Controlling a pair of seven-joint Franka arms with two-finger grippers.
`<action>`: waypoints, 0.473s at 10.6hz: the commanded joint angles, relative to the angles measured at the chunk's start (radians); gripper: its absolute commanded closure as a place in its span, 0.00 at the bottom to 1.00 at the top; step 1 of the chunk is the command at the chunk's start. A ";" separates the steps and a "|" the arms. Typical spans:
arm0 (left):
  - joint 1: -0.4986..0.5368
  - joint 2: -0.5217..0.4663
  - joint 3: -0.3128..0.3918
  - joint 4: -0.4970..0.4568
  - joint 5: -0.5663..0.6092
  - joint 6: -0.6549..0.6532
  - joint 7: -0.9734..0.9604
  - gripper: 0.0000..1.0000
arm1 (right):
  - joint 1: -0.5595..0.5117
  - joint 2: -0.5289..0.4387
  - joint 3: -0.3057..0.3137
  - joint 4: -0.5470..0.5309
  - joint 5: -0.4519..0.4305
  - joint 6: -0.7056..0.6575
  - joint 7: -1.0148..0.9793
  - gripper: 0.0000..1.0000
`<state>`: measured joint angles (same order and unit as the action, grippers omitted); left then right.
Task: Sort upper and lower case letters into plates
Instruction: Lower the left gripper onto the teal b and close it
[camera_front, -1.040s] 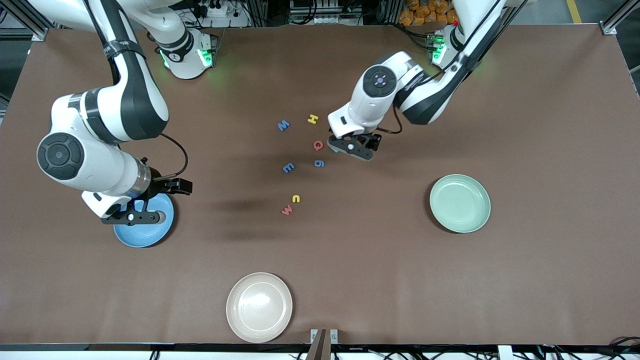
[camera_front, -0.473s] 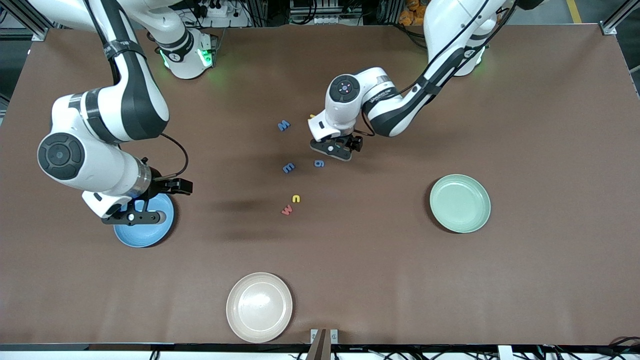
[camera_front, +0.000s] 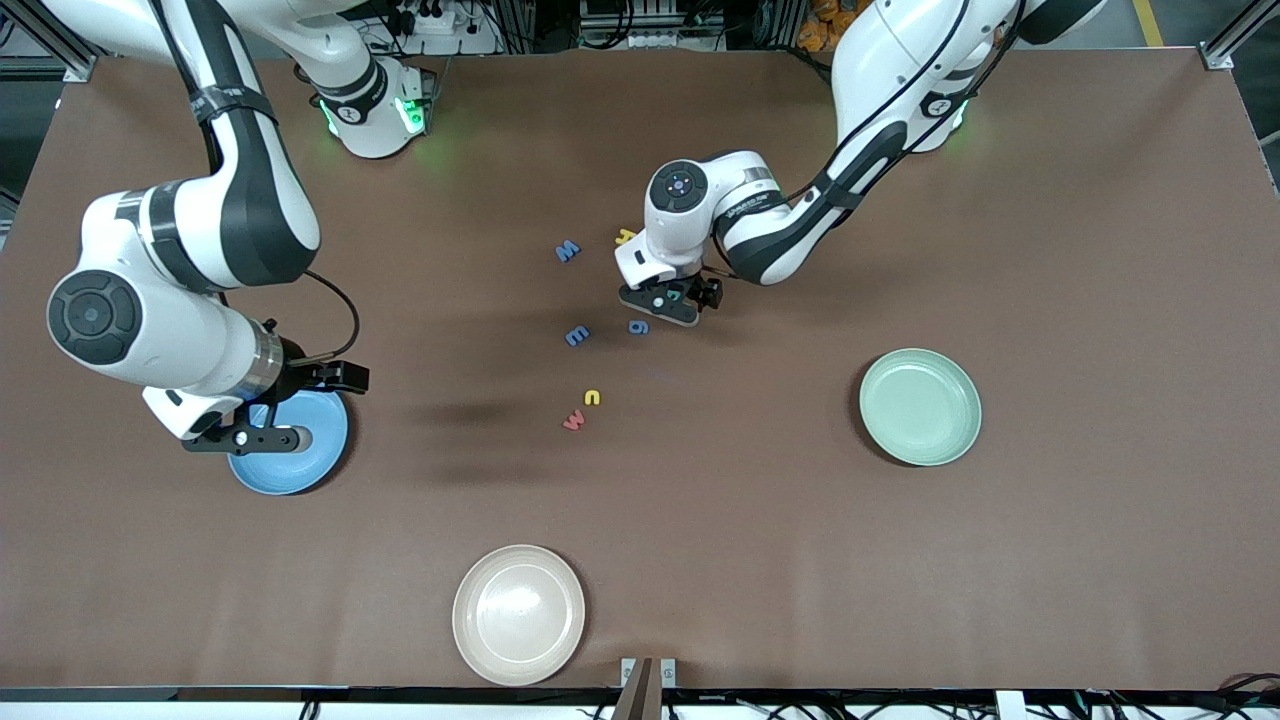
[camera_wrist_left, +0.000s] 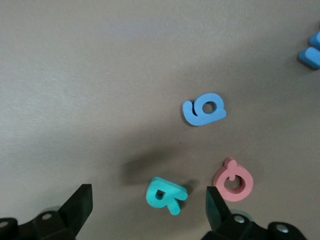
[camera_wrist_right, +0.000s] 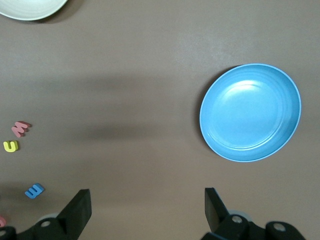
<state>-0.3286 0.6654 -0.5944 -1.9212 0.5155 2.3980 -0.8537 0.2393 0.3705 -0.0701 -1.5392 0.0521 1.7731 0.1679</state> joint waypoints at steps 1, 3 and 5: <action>-0.018 0.026 0.007 0.016 0.069 0.009 -0.068 0.00 | -0.014 0.001 0.006 0.010 0.006 -0.012 -0.013 0.00; -0.030 0.026 0.007 0.007 0.077 0.009 -0.077 0.00 | -0.006 0.002 0.006 0.010 0.009 -0.006 -0.011 0.00; -0.029 0.026 0.008 0.001 0.078 0.009 -0.079 0.01 | -0.020 0.002 0.004 0.010 0.005 -0.012 -0.075 0.00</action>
<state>-0.3499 0.6886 -0.5942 -1.9208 0.5543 2.3989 -0.8919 0.2384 0.3705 -0.0709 -1.5392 0.0521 1.7728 0.1482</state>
